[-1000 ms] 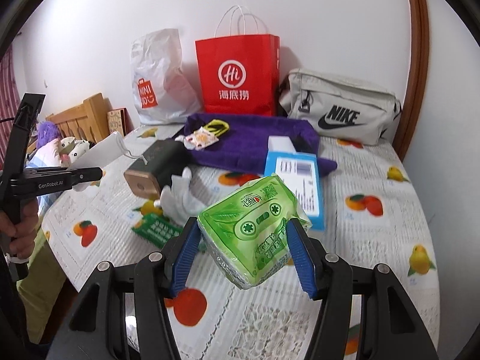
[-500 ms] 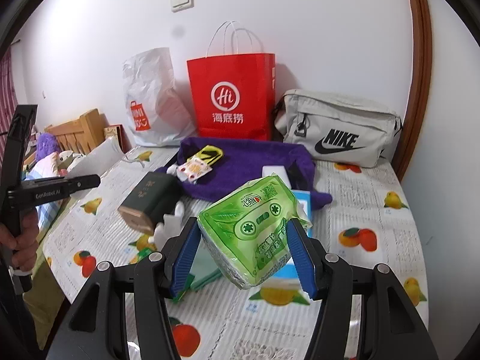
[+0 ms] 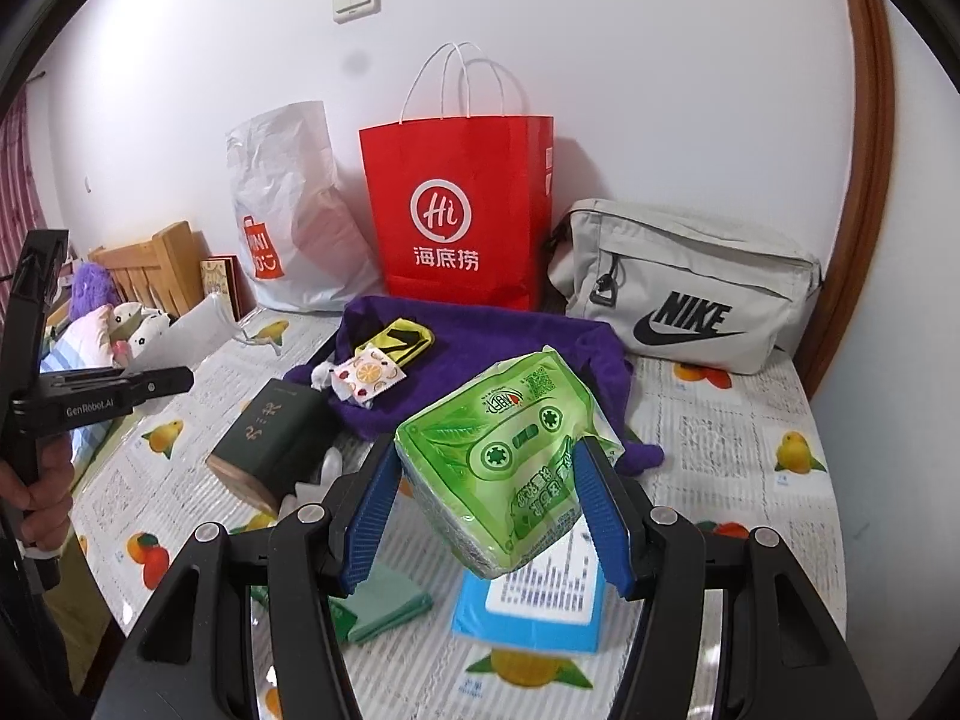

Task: Organize soft objects
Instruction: 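Carry the mesh bag over the towel with the left gripper while the right gripper carries the green packet, then lower the mesh bag onto the towel with the left gripper while the right gripper lowers the green packet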

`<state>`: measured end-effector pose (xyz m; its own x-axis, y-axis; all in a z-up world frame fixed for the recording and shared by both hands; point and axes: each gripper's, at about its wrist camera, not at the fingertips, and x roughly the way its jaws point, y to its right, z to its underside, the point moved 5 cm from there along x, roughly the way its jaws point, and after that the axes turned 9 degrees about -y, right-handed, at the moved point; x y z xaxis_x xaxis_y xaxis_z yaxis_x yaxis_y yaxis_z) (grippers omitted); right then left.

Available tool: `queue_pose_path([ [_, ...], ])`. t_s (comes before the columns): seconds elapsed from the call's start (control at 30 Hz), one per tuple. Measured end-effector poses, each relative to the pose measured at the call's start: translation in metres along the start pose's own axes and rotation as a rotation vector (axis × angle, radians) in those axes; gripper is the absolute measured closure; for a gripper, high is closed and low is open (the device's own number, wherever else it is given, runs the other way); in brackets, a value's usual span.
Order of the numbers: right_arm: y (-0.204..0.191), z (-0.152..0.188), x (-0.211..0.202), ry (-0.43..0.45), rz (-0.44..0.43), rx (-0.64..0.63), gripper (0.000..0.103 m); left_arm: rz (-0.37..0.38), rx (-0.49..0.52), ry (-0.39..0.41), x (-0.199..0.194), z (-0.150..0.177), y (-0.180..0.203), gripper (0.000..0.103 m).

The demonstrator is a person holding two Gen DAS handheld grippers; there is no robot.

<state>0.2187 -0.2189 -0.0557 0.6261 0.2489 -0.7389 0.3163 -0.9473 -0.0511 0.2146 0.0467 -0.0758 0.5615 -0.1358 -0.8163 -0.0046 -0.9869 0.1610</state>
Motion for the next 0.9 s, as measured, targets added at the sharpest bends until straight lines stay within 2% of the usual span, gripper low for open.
queue_pose_path([
  [0.47, 0.016, -0.057, 0.087, -0.054, -0.002, -0.037, 0.044, -0.021, -0.014, -0.058, 0.060, -0.045, -0.014, 0.091],
  [0.7, 0.029, -0.075, 0.121, -0.072, 0.005, -0.035, 0.044, -0.033, -0.006, -0.087, 0.088, -0.062, -0.015, 0.091],
  [0.9, 0.043, -0.084, 0.159, -0.133, -0.001, -0.029, 0.044, -0.044, 0.006, -0.130, 0.119, -0.074, -0.012, 0.091],
])
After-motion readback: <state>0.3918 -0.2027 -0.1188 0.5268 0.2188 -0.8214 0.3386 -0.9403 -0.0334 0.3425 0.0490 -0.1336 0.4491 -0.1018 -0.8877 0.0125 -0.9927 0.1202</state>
